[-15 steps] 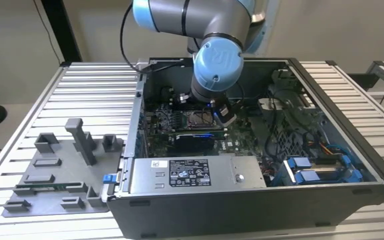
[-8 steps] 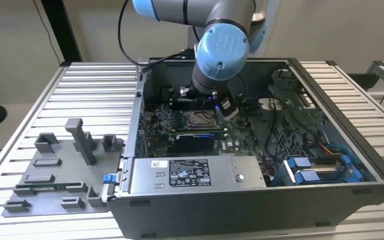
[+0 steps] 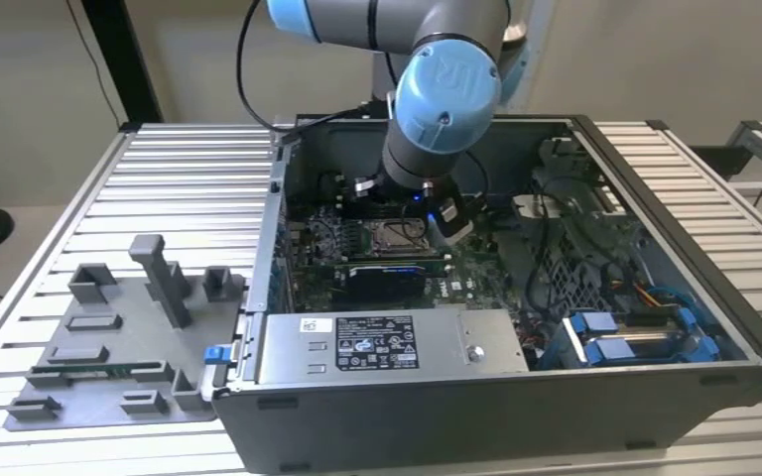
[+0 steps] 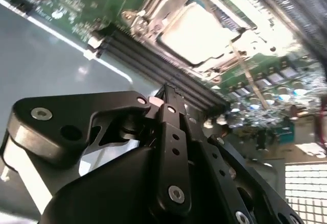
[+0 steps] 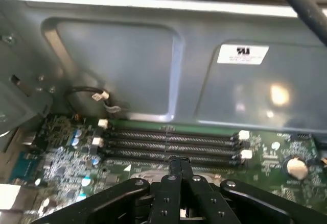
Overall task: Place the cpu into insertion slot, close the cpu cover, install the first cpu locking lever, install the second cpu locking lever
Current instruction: 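Install the first cpu locking lever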
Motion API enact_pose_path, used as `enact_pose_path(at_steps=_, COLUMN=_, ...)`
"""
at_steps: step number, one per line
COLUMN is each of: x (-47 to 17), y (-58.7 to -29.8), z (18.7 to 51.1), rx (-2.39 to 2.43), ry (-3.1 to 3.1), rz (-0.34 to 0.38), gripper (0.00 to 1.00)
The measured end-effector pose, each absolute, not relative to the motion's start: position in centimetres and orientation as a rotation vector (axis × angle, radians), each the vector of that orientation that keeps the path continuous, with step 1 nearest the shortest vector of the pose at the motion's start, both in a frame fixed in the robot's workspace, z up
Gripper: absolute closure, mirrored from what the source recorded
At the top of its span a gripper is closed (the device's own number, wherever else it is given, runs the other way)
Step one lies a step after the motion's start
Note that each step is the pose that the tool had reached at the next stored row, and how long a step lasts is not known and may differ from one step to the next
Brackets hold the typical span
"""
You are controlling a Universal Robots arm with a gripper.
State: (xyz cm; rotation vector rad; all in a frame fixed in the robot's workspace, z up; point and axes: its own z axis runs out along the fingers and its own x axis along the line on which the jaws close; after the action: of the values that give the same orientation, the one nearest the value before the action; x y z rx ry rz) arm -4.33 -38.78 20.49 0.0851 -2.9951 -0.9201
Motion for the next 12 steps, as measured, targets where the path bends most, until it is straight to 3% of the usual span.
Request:
enact_pose_path(at_steps=4, x=-4.3, y=-38.9, z=20.5, rx=0.068, ry=-2.987, rz=-0.854, gripper=1.00)
enact_pose_path(at_steps=12, x=-4.0, y=-38.9, z=22.0, rx=0.052, ry=-2.998, rz=-0.806, gripper=1.00)
